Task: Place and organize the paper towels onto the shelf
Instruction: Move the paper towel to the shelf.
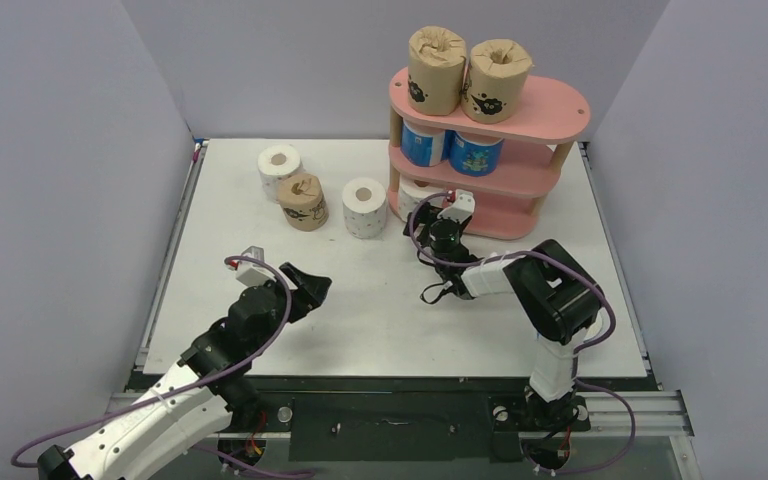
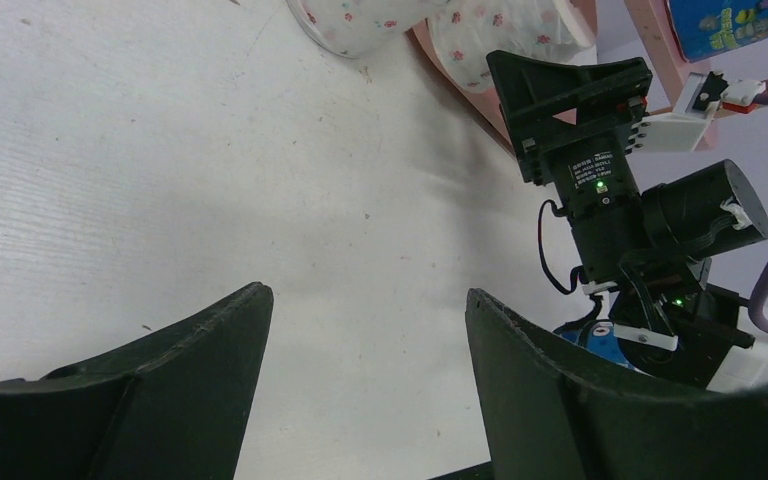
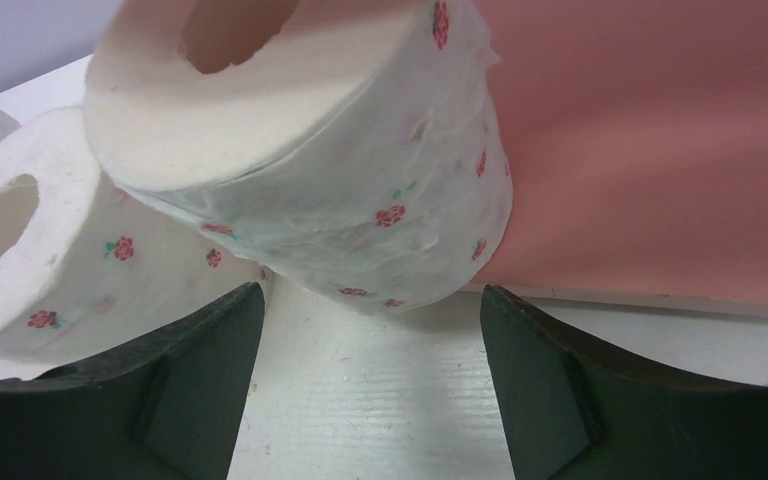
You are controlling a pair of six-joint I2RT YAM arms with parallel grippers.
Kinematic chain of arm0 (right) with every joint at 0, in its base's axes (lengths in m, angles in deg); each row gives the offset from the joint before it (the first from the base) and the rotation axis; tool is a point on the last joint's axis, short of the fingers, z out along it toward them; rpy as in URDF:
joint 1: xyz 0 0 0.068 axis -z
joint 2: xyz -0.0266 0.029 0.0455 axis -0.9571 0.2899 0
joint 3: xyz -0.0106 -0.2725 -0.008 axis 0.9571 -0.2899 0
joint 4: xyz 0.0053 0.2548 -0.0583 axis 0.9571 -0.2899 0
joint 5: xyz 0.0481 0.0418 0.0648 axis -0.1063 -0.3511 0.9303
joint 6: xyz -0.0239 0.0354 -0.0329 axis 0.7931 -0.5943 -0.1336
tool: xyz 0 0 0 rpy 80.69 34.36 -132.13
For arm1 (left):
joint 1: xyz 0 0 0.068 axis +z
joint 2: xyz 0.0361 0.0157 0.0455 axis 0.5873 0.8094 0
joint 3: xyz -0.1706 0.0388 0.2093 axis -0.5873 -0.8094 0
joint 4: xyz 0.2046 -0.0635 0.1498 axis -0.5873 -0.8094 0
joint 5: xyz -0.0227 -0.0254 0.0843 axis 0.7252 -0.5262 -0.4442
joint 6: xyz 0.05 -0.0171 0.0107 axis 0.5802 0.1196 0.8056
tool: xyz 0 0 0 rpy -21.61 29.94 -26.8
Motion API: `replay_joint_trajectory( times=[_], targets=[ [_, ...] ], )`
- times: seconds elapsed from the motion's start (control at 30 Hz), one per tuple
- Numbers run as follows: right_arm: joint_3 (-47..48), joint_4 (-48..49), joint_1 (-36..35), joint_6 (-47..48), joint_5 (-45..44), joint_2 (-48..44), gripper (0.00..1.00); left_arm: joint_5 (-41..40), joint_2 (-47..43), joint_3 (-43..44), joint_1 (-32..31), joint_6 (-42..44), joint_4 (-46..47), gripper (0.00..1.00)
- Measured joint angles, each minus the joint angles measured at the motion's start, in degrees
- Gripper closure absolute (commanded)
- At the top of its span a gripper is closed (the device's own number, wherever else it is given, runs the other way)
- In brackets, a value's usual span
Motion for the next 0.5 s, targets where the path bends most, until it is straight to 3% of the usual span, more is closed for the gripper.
replay_joint_trajectory(
  times=[0.5],
  targets=[
    [8.2, -8.5, 1.6, -4.7, 0.1, 3.5, 0.3, -0.1, 0.1, -0.4, 0.0, -0.9, -0.1, 0.32]
  ],
)
